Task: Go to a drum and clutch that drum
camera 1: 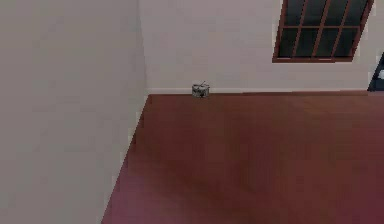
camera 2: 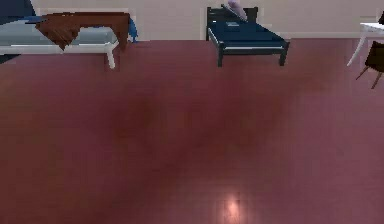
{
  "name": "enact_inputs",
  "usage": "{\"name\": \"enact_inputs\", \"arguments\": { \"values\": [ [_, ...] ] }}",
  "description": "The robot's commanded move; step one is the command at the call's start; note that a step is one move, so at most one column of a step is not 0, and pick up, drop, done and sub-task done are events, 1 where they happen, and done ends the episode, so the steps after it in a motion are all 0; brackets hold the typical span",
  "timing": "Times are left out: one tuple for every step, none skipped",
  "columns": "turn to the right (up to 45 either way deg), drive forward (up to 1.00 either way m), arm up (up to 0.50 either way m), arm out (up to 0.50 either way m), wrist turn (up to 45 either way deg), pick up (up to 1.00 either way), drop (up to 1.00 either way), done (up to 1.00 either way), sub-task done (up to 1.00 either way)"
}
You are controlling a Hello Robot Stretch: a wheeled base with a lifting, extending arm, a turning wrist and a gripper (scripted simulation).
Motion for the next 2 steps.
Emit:
{"name": "enact_inputs", "arguments": {
  "values": [
    [0.0,0.65,0.0,0.0,0.0,0.0,0.0,0.0,0.0],
    [-3.0,0.0,0.0,0.0,0.0,0.0,0.0,0.0,0.0]
  ]
}}
